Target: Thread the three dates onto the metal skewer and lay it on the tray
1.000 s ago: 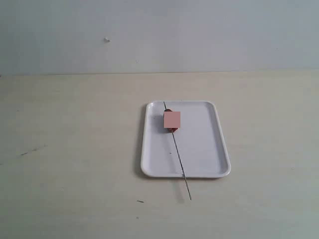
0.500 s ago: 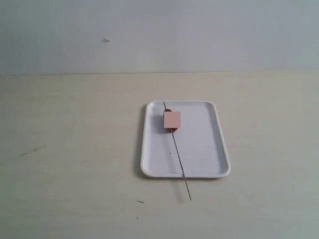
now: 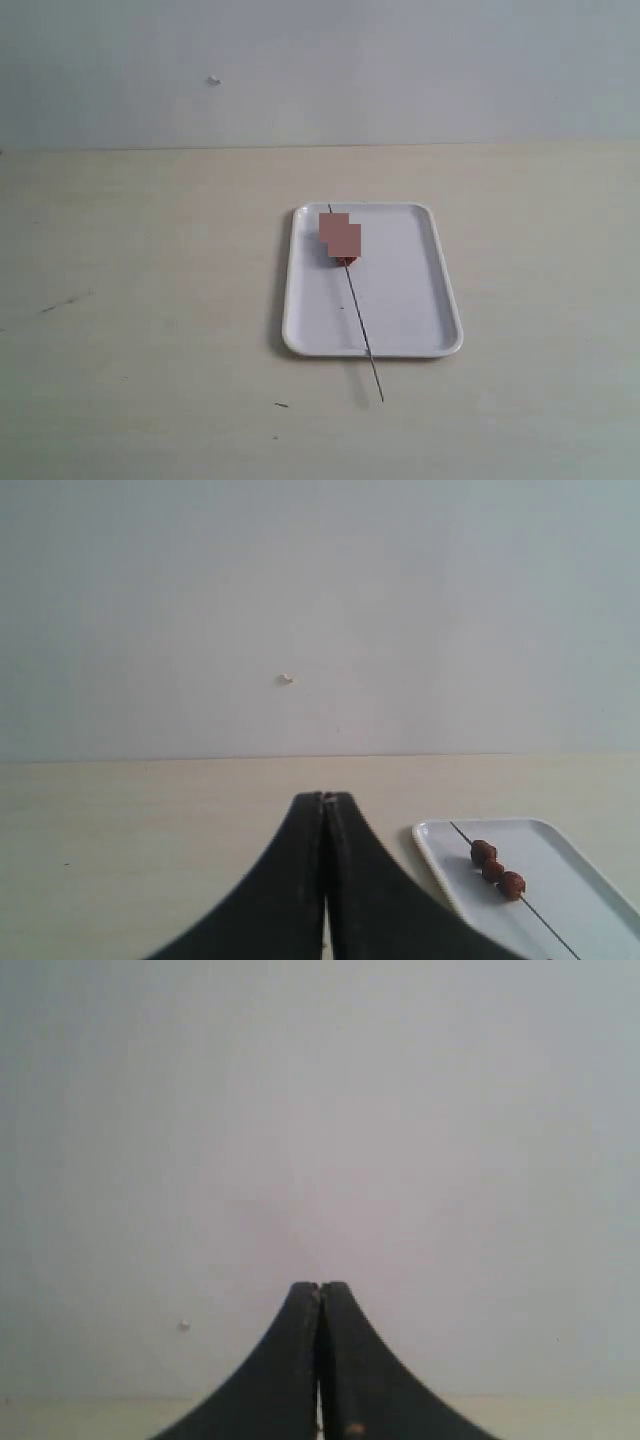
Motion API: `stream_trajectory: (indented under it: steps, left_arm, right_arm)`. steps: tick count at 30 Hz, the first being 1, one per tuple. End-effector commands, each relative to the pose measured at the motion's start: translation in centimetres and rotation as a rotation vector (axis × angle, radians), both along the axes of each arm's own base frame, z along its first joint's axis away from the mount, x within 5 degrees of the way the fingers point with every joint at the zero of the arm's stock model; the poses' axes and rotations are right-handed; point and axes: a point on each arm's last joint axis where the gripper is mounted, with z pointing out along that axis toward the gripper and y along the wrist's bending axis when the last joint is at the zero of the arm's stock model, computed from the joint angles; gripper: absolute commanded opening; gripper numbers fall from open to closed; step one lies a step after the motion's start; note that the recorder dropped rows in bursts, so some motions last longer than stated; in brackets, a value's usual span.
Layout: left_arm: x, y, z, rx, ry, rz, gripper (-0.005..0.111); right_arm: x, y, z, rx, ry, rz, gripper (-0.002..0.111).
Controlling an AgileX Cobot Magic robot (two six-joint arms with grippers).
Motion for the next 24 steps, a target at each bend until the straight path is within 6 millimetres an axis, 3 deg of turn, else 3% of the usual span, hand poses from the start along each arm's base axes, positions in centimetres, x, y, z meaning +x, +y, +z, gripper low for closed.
stream_trajectory:
  steps: [1, 6, 13, 19, 24]
  left_arm:
    - [0.0, 0.0, -0.1, -0.006, 0.004, 0.003, 0.000]
    - [0.0, 0.0, -0.1, -0.004, 0.003, 0.003, 0.000]
    - [0.0, 0.0, -0.1, -0.004, 0.003, 0.003, 0.000]
    - [0.0, 0.0, -0.1, -0.004, 0.003, 0.003, 0.000]
    - [0.0, 0.0, -0.1, -0.004, 0.003, 0.003, 0.000]
  right_arm:
    - [0.1, -0.6, -0.3, 0.033, -0.002, -0.060, 0.000]
    - [0.9, -1.2, -3.5, 0.052, 0.120, -0.117, 0.000]
    - [0.5, -2.6, -7.5, 0.039, 0.214, -0.309, 0.000]
    - [0.4, -2.8, -11.1, 0.040, 0.269, -0.342, 0.000]
    - [0.4, -2.8, -11.9, 0.046, 0.343, -0.339, 0.000]
